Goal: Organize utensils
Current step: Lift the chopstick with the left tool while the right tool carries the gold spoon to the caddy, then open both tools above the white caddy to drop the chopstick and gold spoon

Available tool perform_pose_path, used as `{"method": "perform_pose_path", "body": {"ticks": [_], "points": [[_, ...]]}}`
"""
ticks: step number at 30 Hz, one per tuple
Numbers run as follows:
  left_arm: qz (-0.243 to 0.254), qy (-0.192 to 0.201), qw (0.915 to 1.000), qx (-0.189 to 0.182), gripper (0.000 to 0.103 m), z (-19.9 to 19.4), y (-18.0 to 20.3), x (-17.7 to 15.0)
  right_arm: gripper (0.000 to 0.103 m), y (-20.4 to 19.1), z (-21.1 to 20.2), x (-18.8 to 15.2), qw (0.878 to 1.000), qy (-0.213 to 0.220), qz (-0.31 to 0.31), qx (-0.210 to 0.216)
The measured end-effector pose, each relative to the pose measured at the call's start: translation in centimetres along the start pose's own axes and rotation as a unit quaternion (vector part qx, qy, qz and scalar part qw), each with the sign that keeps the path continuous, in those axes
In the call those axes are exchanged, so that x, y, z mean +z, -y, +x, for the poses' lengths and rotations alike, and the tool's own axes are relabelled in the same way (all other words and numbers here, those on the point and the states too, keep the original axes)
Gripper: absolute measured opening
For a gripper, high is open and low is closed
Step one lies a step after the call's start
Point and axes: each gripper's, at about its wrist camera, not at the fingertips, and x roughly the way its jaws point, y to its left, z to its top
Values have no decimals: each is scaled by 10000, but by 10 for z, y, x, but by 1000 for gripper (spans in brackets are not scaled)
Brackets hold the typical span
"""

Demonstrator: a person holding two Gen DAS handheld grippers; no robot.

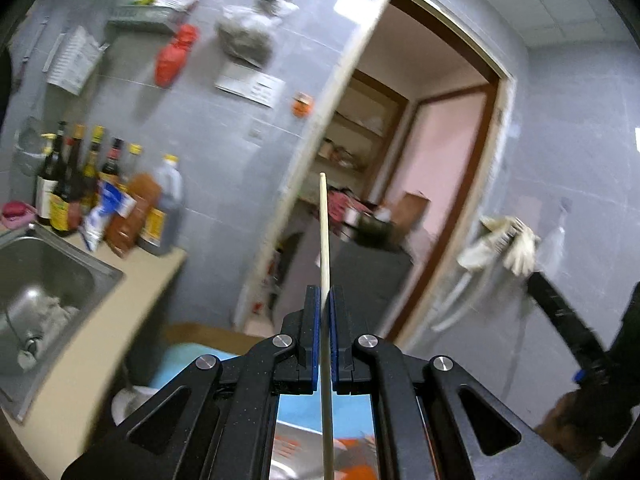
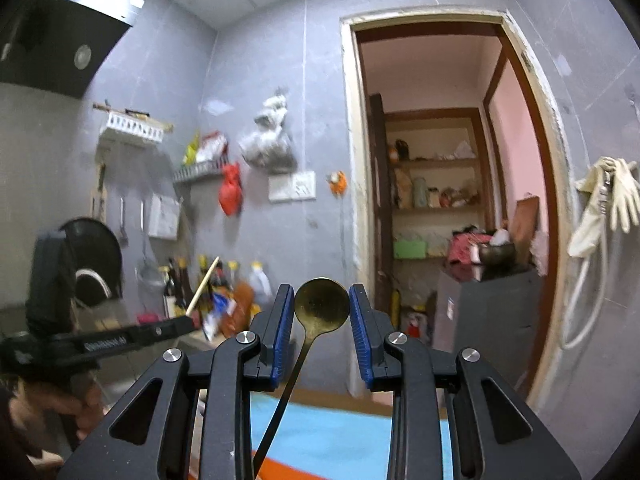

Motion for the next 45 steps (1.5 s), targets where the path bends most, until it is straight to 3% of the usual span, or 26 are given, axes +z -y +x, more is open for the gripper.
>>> {"method": "perform_pose_path", "body": {"ticks": [5, 12, 18, 27, 34, 40, 45], "points": [[-233, 339, 9987, 289, 2, 0, -55, 1, 26, -35, 24, -5, 9997, 245, -30, -50], [-476, 703, 9951, 498, 2, 4, -98, -14, 26, -68, 52, -38, 9987, 229, -234, -384], [-246, 945, 9936, 574, 2, 2, -95, -40, 26, -81, 61, -73, 9971, 148, -508, -539], [527, 1174, 9876, 893, 2, 7, -82, -72, 26, -95, 71, -105, 9941, 151, -927, -533], [923, 1158, 9848, 909, 3, 4, -78, -86, 26, -100, 75, -119, 9928, 0, -1089, -505], [893, 867, 9881, 899, 3, -1, -77, -86, 28, -98, 71, -118, 9942, -192, -995, -366], [777, 598, 9916, 841, 5, -7, -76, -84, 35, -96, 66, -110, 9951, -256, -902, -319]]}}
